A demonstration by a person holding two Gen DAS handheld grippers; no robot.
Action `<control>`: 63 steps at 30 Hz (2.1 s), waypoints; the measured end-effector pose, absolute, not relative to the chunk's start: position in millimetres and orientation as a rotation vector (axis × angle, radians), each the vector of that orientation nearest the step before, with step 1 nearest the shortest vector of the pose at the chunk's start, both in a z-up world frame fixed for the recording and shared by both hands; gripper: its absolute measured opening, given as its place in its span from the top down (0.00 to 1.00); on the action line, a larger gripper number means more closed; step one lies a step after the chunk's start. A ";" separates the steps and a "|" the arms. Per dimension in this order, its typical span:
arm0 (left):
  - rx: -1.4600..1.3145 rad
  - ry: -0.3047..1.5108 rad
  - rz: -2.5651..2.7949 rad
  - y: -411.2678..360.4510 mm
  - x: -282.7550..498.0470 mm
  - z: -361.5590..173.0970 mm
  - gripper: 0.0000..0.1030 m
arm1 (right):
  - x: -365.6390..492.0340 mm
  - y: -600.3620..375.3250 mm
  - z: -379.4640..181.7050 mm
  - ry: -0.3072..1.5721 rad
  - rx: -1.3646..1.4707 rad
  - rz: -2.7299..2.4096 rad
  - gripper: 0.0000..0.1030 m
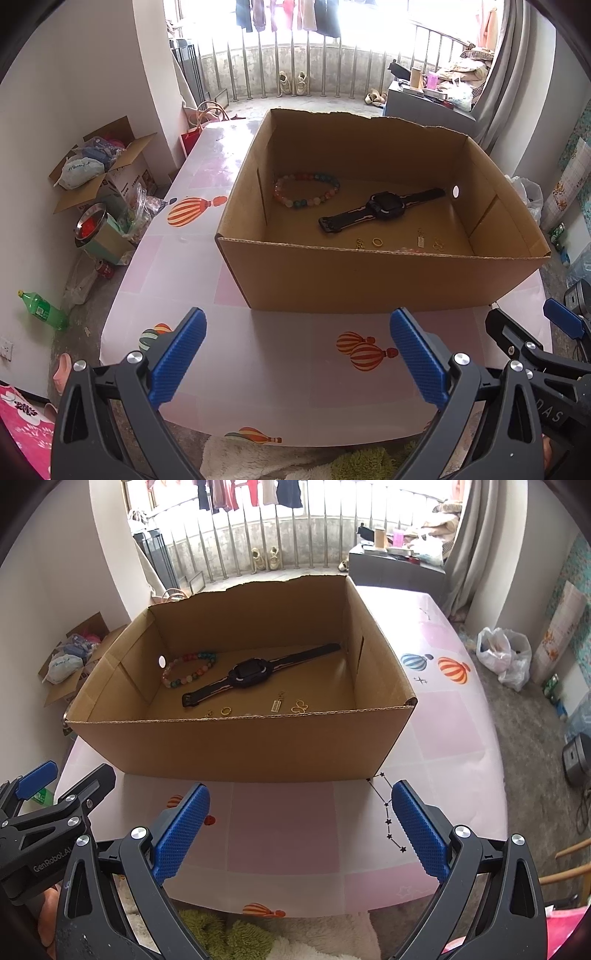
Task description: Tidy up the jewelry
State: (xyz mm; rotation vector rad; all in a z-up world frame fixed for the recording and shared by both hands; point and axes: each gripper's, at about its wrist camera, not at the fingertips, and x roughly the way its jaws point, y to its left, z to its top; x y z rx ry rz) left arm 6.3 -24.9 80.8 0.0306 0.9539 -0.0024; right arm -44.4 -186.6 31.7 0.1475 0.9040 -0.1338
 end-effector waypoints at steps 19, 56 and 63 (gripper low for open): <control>0.033 0.968 -0.002 -25.4 6.3 78.1 0.05 | -46.7 -189.1 34.3 0.897 0.147 -0.135 0.08; 0.038 0.990 -0.005 -25.6 4.3 73.7 0.05 | -44.1 -189.3 30.3 0.914 0.144 -0.136 0.08; 0.038 0.990 -0.004 -25.1 4.6 73.4 0.05 | -44.0 -188.8 30.2 0.914 0.145 -0.136 0.08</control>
